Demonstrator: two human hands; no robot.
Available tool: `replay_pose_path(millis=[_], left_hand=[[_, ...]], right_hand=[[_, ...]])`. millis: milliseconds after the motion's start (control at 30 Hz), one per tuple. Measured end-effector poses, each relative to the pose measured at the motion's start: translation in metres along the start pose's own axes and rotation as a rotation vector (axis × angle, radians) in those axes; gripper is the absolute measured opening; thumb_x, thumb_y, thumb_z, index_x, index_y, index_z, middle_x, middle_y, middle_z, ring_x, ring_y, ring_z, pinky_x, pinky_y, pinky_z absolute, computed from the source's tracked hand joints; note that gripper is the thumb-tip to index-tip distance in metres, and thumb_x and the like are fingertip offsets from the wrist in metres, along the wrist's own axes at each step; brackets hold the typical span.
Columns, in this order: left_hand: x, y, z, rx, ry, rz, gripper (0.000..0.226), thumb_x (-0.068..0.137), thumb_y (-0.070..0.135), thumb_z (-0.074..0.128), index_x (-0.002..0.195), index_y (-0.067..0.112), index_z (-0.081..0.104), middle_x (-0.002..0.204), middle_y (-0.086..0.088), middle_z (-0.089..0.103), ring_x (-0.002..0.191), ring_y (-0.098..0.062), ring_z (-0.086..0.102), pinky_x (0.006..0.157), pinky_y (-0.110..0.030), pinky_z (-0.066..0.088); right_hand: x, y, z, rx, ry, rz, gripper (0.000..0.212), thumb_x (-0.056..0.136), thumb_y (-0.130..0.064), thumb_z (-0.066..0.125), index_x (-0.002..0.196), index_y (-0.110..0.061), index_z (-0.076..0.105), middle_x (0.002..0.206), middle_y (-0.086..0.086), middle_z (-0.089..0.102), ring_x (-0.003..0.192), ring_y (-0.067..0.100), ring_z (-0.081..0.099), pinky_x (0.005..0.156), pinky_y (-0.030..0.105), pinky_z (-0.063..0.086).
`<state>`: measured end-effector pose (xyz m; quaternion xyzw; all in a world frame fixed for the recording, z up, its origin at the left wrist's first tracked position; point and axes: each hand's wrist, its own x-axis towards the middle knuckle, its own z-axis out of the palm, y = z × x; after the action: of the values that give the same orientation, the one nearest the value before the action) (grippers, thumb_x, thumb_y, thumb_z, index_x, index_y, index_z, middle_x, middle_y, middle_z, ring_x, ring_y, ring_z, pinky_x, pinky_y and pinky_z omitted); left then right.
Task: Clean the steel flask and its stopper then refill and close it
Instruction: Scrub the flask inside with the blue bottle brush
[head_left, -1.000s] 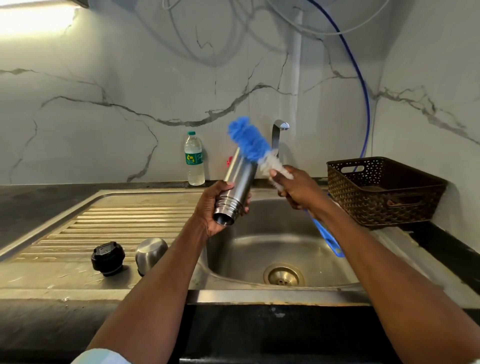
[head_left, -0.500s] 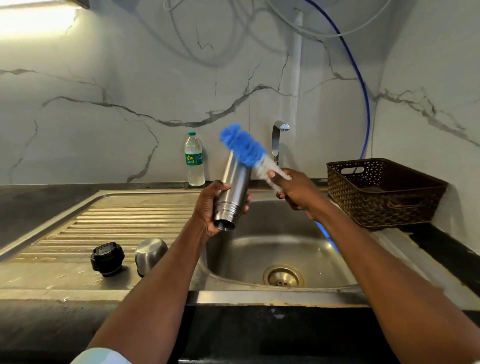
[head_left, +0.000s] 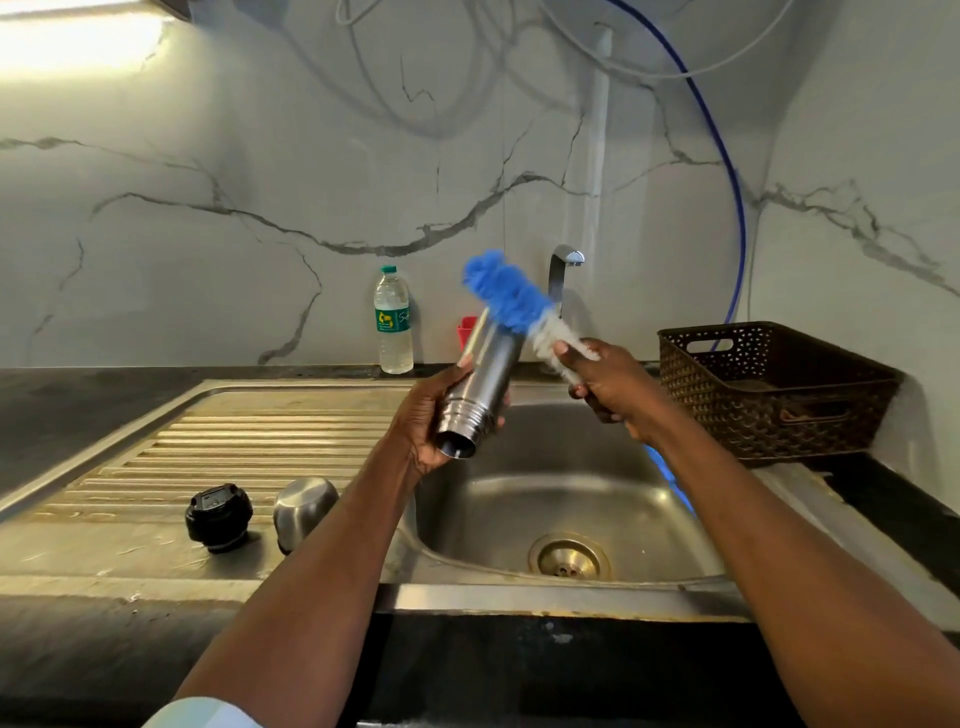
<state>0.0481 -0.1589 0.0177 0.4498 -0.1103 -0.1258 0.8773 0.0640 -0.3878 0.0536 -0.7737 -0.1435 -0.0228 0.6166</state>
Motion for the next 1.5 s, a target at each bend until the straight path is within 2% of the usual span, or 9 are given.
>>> replay_pose_path(millis=[133,300,433,567,967,1067,1233,1333,1500], left_hand=[[-0.002,-0.003,0.004,0.111,0.005,-0.019,0.08,0.05,0.016,0.092,0.12,0.0,0.057,0.106,-0.023,0.067,0.089,-0.034,0.066,0.079,-0.043,0.057],[-0.004,-0.001,0.004,-0.015,-0.009,0.037,0.092,0.055,0.016,0.081,0.135,-0.007,0.044,0.107,-0.028,0.061,0.09,-0.036,0.066,0.072,-0.042,0.06],[-0.003,0.001,-0.002,-0.002,-0.008,0.069,0.09,0.051,0.022,0.092,0.126,-0.004,0.051,0.102,-0.024,0.063,0.078,-0.034,0.067,0.064,-0.041,0.061],[-0.003,0.0,0.001,0.024,0.0,0.007,0.095,0.048,0.024,0.097,0.125,-0.006,0.051,0.099,-0.027,0.066,0.08,-0.035,0.07,0.07,-0.044,0.062],[-0.004,0.001,0.002,0.124,0.056,-0.01,0.094,0.046,0.029,0.098,0.122,-0.001,0.052,0.092,-0.023,0.063,0.07,-0.035,0.068,0.061,-0.04,0.061],[-0.003,-0.001,0.003,0.018,0.059,0.01,0.098,0.051,0.026,0.097,0.131,-0.004,0.048,0.097,-0.026,0.066,0.08,-0.036,0.07,0.067,-0.043,0.062],[0.0,-0.001,-0.001,-0.026,0.1,0.078,0.056,0.081,0.022,0.07,0.128,-0.001,0.051,0.099,-0.021,0.066,0.079,-0.032,0.066,0.073,-0.045,0.06],[-0.004,0.001,-0.001,0.064,0.146,0.041,0.069,0.069,0.022,0.08,0.126,-0.003,0.05,0.094,-0.022,0.061,0.074,-0.033,0.062,0.061,-0.043,0.061],[-0.001,-0.004,0.003,0.065,0.066,-0.016,0.088,0.054,0.029,0.096,0.125,-0.002,0.054,0.103,-0.024,0.067,0.083,-0.036,0.069,0.074,-0.046,0.062]], right_hand=[[-0.01,0.0,-0.003,0.044,-0.392,0.059,0.025,0.094,-0.045,0.058,0.107,-0.024,0.062,0.059,0.003,0.045,0.037,0.008,0.021,0.037,0.017,0.017],[-0.001,0.002,0.005,0.054,-0.027,0.017,0.031,0.093,-0.05,0.057,0.108,-0.022,0.06,0.06,0.004,0.046,0.035,0.007,0.023,0.038,0.014,0.019],[-0.007,0.002,0.003,0.036,-0.346,0.045,0.028,0.092,-0.047,0.059,0.106,-0.023,0.062,0.059,0.003,0.046,0.037,0.008,0.021,0.036,0.015,0.019],[0.001,0.002,0.002,0.061,-0.04,0.042,0.036,0.094,-0.049,0.057,0.114,-0.019,0.059,0.057,0.002,0.045,0.035,0.007,0.022,0.037,0.014,0.019],[-0.006,0.005,0.005,0.062,-0.37,0.064,0.031,0.094,-0.045,0.058,0.115,-0.022,0.061,0.058,0.003,0.043,0.038,0.008,0.02,0.037,0.017,0.016],[0.001,0.005,0.005,0.086,-0.09,0.06,0.045,0.091,-0.051,0.058,0.123,-0.02,0.058,0.056,0.001,0.045,0.037,0.007,0.022,0.038,0.014,0.019],[-0.005,0.006,0.004,0.068,-0.359,0.059,0.021,0.093,-0.045,0.059,0.104,-0.028,0.065,0.06,0.004,0.045,0.037,0.008,0.021,0.036,0.015,0.018],[0.001,0.006,0.017,0.05,-0.102,0.042,0.042,0.093,-0.05,0.058,0.121,-0.019,0.059,0.057,0.002,0.046,0.038,0.008,0.022,0.04,0.016,0.017],[-0.001,0.007,0.005,0.064,-0.326,0.063,0.035,0.092,-0.048,0.059,0.118,-0.024,0.06,0.058,0.002,0.045,0.038,0.007,0.021,0.037,0.015,0.017]])
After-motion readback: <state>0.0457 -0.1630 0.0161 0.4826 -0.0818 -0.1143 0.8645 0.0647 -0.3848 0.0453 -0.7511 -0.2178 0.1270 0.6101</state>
